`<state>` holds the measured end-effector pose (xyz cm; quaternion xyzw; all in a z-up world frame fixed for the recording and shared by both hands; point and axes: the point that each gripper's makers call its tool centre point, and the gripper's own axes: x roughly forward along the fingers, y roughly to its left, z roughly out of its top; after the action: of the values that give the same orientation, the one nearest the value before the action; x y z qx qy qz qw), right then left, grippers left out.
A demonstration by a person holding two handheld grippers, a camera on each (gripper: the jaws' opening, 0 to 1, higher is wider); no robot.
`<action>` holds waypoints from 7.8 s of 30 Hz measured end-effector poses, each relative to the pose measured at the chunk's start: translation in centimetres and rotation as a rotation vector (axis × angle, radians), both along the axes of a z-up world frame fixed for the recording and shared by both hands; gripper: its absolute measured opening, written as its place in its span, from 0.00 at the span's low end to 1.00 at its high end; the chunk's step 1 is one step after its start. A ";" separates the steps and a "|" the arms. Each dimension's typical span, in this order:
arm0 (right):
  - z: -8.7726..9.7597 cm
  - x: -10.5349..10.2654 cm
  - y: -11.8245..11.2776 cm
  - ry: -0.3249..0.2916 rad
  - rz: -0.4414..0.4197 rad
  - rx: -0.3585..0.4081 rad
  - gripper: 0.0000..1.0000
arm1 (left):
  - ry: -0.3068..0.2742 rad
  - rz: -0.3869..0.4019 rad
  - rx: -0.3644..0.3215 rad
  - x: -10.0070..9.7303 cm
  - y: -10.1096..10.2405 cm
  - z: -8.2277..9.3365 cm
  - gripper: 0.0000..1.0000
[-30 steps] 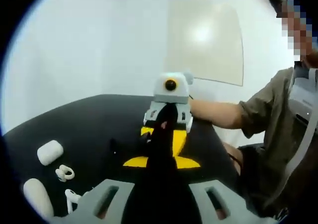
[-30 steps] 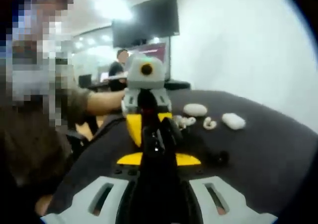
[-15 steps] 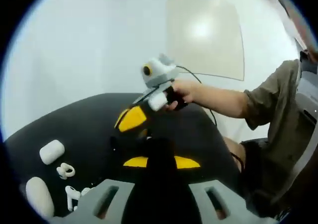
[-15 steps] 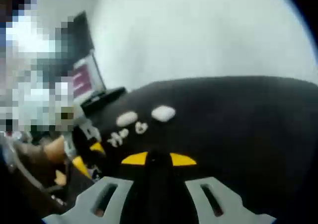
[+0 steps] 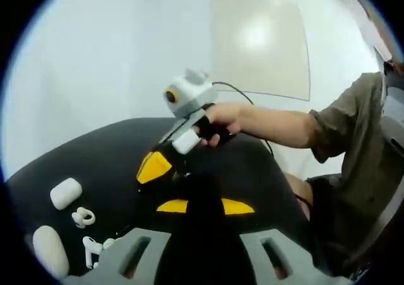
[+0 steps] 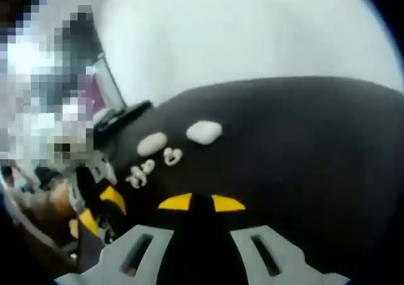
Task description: Pick up three earphones and place each one into its charging case using tactile feedback, ensure that each earphone is properly inserted and securely positioned inside the case.
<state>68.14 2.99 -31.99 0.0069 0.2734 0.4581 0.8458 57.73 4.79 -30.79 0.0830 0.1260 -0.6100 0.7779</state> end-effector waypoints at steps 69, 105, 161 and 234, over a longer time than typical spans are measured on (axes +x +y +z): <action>2.3 -0.9 2.7 -0.306 0.197 0.052 0.12 | -0.021 -0.007 0.009 0.6 0.7 -0.7 0.14; 1.9 -5.0 8.1 -0.281 0.649 -0.164 0.14 | -0.049 -0.021 0.020 -0.7 -0.1 -0.6 0.14; 5.5 -10.6 -1.0 -0.543 0.683 -0.614 0.13 | -0.028 -0.013 0.024 -0.1 0.0 -0.8 0.14; 3.6 -10.6 1.3 -0.508 0.882 -1.072 0.12 | -0.041 -0.016 0.023 -0.3 -0.1 -0.8 0.14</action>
<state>57.52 4.31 -28.36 -0.6241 0.2328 0.5465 0.5076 57.40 4.71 -31.56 0.1054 0.1164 -0.6130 0.7743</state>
